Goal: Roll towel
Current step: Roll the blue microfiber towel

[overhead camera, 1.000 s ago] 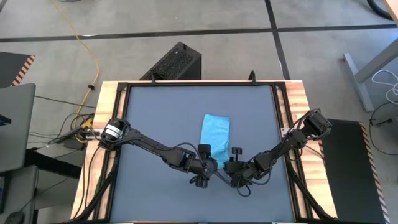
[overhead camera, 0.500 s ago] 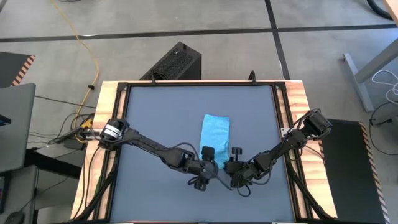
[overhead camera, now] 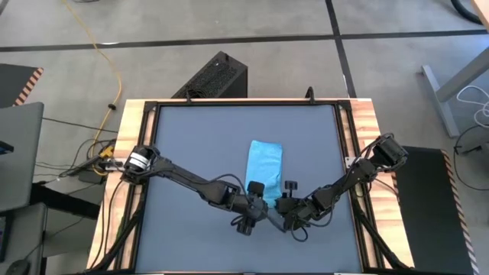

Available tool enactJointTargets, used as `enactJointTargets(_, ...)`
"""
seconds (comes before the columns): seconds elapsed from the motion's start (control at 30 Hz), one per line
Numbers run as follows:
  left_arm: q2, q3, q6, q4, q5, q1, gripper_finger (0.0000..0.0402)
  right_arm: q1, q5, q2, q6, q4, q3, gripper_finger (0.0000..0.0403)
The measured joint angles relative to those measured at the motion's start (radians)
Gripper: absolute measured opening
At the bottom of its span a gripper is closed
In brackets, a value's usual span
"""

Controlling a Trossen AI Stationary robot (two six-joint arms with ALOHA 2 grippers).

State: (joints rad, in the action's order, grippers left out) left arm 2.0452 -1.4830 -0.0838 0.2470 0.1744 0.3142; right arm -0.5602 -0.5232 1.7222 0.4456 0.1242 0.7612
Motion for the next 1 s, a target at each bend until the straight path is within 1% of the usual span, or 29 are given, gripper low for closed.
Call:
enactJointTargets(0.1, 0.0, 0.0, 0.006, 0.026, -0.028, -0.005, 0.0249, 0.0, 0.0, 0.0, 0.0, -0.002, 0.0, 0.0139)
enactJointTargets(0.27, 0.001, 0.0, 0.026, 0.103, -0.04, -0.024, 0.0249, 0.0, 0.0, 0.0, 0.0, -0.004, 0.0, 0.0139)
enactJointTargets(0.6, 0.001, 0.0, 0.08, 0.172, -0.037, -0.047, 0.0249, 0.001, 0.0, 0.0, 0.0, -0.013, 0.0, 0.0139)
enactJointTargets(0.77, 0.001, 0.0, 0.026, 0.155, -0.031, -0.039, 0.0249, 0.001, 0.0, 0.0, 0.0, -0.018, -0.001, 0.0139)
enactJointTargets(0.87, 0.001, 0.0, 0.0, 0.147, 0.005, -0.03, 0.0249, 0.001, 0.0, 0.0, 0.0, -0.019, -0.001, 0.0139)
enactJointTargets(1.0, 0.002, 0.0, -0.106, 0.084, 0.007, -0.008, 0.0249, 0.001, 0.0, 0.0, 0.0, -0.02, -0.001, 0.0139)
